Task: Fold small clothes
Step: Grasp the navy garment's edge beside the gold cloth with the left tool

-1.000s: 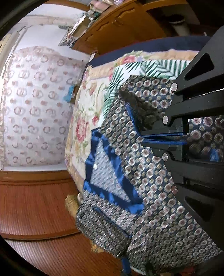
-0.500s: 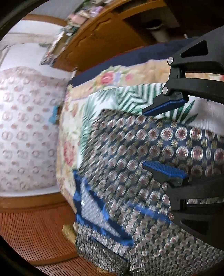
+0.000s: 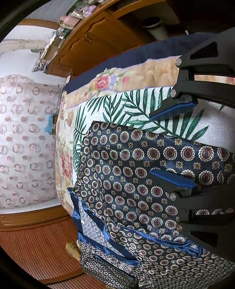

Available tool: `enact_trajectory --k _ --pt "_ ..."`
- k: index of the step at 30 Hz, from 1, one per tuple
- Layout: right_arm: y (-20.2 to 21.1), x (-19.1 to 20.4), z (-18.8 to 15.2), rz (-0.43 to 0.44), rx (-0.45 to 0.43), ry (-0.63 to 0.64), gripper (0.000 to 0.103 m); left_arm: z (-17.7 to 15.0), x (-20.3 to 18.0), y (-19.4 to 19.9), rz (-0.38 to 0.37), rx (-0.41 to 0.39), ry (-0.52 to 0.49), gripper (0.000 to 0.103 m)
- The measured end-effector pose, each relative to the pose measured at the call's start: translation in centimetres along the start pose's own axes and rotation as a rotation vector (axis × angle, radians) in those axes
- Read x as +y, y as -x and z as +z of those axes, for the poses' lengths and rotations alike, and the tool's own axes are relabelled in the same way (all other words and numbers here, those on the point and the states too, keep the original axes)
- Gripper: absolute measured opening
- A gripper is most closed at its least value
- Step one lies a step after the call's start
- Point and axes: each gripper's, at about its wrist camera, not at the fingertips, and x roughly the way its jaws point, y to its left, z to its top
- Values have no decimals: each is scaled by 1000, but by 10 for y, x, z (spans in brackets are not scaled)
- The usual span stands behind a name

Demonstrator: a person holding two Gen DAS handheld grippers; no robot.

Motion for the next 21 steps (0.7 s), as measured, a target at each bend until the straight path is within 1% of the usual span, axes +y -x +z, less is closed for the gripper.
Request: enact_trajectory --k 1,2,6,11,18,21 --pt "0 0 0 6 6 13 68 2 3 -3 7 3 2 55" --pt "-1 2 1 1 8 22 69 5 7 -6 13 6 5 54" --pt "-2 2 1 5 9 21 70 15 21 -20 13 26 28 49" --pt "-1 2 1 2 9 25 71 31 29 -38 7 56 46 43" --pt "-1 4 1 0 9 25 71 51 39 -61 -20 90 97 43" --pt "-1 3 1 0 9 25 72 56 38 -66 -15 99 94 43"
